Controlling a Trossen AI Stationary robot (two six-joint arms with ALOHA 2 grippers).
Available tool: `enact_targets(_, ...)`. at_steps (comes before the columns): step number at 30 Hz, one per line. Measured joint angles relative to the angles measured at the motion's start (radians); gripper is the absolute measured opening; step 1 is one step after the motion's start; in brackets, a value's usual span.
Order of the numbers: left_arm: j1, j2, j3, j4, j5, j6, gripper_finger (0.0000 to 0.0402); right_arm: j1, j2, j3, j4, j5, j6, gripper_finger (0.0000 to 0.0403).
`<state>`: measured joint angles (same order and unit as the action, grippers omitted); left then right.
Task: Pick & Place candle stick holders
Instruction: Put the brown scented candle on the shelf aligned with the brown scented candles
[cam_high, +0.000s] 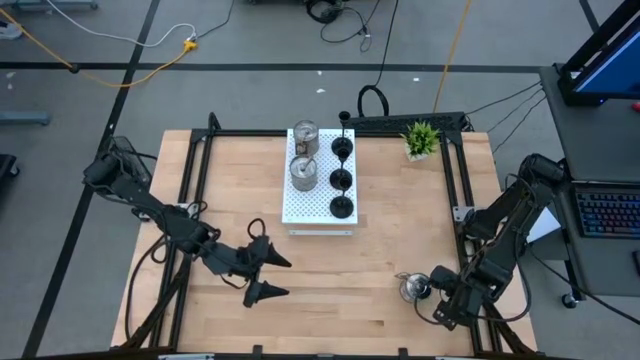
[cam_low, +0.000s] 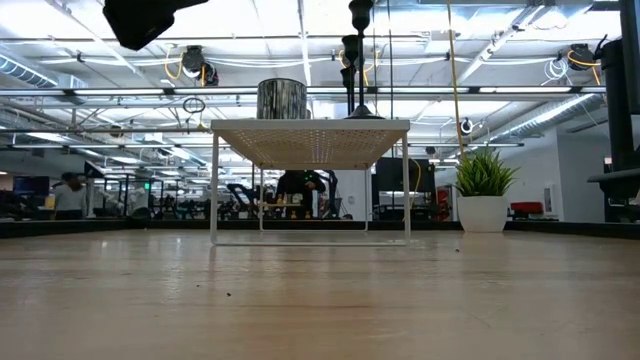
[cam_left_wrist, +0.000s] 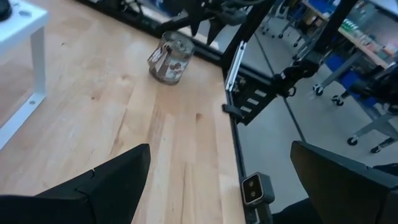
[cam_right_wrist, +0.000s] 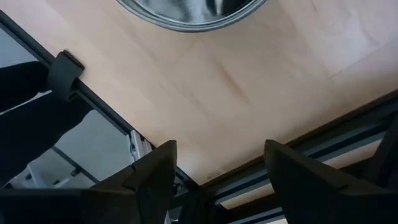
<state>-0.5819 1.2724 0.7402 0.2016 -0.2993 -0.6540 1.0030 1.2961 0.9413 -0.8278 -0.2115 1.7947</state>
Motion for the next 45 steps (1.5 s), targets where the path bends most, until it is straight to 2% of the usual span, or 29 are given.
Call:
enact_targets(4, 0.000, 0.018, 0.000, 0.072, 0.001, 0.043, 0.0395, 0.000, 0.000, 0.000, -0.008, 0.009, 0.013, 0.0243)
enact_targets(7, 0.000, 0.019, -0.001, 0.140, 0.013, 0.071, 0.0395, 0.000, 0.000, 0.000, -0.021, 0.059, 0.054, 0.0250)
enact_targets(15, -0.015, 0.019, 0.000, 0.164, 0.024, 0.074, 0.0395, 0.000, 0.000, 0.000, -0.013, 0.077, 0.072, 0.0272)
enact_targets(25, -0.018, 0.016, 0.000, 0.143, 0.035, 0.096, 0.0395, -0.002, 0.000, 0.000, -0.024, 0.075, 0.126, 0.0306)
enact_targets(29, -0.017, 0.019, 0.000, 0.106, 0.032, 0.097, 0.0395, -0.002, 0.000, 0.000, -0.029, 0.042, 0.158, 0.0324)
enact_targets(37, -0.018, 0.019, 0.000, 0.100, 0.032, 0.098, 0.0395, -0.002, 0.000, 0.000, -0.023, 0.031, 0.162, 0.0394)
enact_targets(45, -0.012, 0.019, 0.000, 0.082, 0.031, 0.100, 0.0395, -0.003, 0.000, 0.000, -0.014, 0.024, 0.140, 0.0397)
